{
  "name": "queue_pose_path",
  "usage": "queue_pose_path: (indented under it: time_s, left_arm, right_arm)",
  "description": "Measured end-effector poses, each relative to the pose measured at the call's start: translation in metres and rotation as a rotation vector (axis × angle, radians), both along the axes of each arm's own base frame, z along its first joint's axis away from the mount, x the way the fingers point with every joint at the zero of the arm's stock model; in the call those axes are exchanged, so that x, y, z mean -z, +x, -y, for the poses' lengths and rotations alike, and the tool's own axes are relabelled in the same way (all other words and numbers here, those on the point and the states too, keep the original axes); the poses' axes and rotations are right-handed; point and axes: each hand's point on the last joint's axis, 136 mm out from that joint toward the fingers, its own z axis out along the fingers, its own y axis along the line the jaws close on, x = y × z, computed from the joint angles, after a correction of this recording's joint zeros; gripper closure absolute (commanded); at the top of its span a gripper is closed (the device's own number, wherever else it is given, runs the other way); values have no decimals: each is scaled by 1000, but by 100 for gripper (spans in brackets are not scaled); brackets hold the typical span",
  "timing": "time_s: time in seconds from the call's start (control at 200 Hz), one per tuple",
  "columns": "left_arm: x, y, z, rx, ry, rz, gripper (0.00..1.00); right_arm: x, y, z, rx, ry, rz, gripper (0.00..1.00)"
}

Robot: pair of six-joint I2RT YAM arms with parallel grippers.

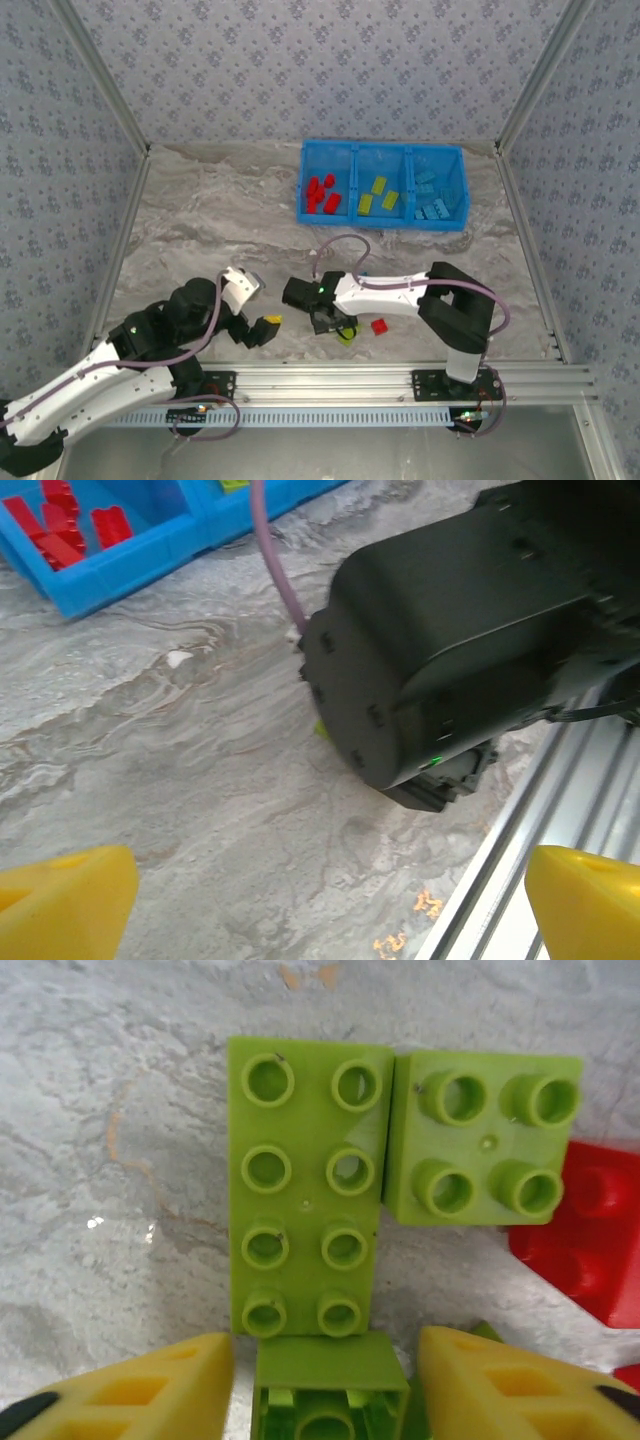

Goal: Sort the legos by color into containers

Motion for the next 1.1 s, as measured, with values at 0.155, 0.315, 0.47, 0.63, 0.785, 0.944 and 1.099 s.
queue_pose_path:
  time_s: [0.155, 0.315, 0.47, 0.63, 0.785, 0.944, 1.099]
  left_arm:
    - [9, -12, 11, 88, 16, -55, 1]
    - [14, -21, 18, 156, 28, -84, 1]
    - [9, -25, 22, 197, 3, -71, 1]
    - [-3, -27, 27, 217, -62, -39, 1]
    - [-24, -20, 39, 199, -173, -11, 1]
    - [-44, -4, 49, 114, -296, -17, 1]
    - [-51, 13, 53, 12, -358, -49, 1]
  right_arm:
    - [2, 1, -3, 2, 8, -1, 62]
    - [-1, 2, -3, 11, 16, 12, 74]
    - [-24, 7, 2, 20, 53, 65, 77]
    - [-79, 23, 7, 44, 177, 173, 77]
    - [-128, 66, 34, 122, 249, 301, 77]
    - [-158, 134, 87, 253, 245, 422, 78]
    - [-169, 200, 129, 331, 223, 473, 77]
